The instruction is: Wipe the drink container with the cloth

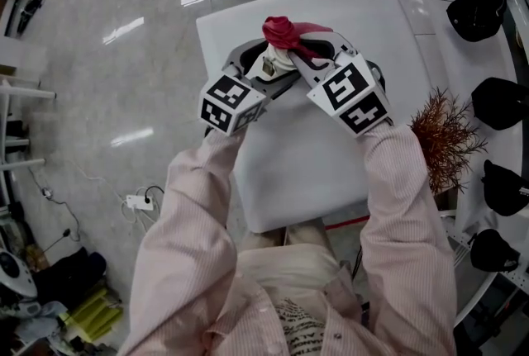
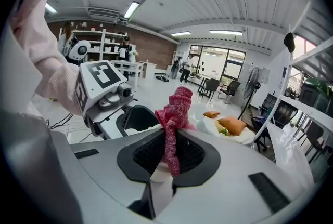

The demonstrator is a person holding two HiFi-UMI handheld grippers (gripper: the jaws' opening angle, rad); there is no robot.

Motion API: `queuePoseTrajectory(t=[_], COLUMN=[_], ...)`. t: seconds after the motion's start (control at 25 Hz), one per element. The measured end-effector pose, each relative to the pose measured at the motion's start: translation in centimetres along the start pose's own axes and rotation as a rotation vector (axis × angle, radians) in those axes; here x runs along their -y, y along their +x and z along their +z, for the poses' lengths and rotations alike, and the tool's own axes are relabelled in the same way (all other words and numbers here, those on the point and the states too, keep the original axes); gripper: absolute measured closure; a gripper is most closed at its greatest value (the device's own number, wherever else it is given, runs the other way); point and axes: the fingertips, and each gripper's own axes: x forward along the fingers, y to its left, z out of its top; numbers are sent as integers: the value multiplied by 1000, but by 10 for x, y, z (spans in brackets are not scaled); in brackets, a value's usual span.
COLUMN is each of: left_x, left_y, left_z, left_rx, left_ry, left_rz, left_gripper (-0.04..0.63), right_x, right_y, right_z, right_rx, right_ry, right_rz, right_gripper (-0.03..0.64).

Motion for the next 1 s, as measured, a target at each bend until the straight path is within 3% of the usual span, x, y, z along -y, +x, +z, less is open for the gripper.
queuePoseTrajectory(t=[0.36, 1.0], left_x=[3, 5], left_y=[-3, -1], left_z=[-1, -3], left_rx=[12, 19], left_ry=[5, -18], left_rz=[-1, 0], left_gripper=[229, 233], right_x=[-13, -24], right_y=[-9, -26], right_z=[-2, -9], right_rx=[-27, -33], right_ry=[-75, -87], right_rz=[64, 94], right_gripper=[580, 580])
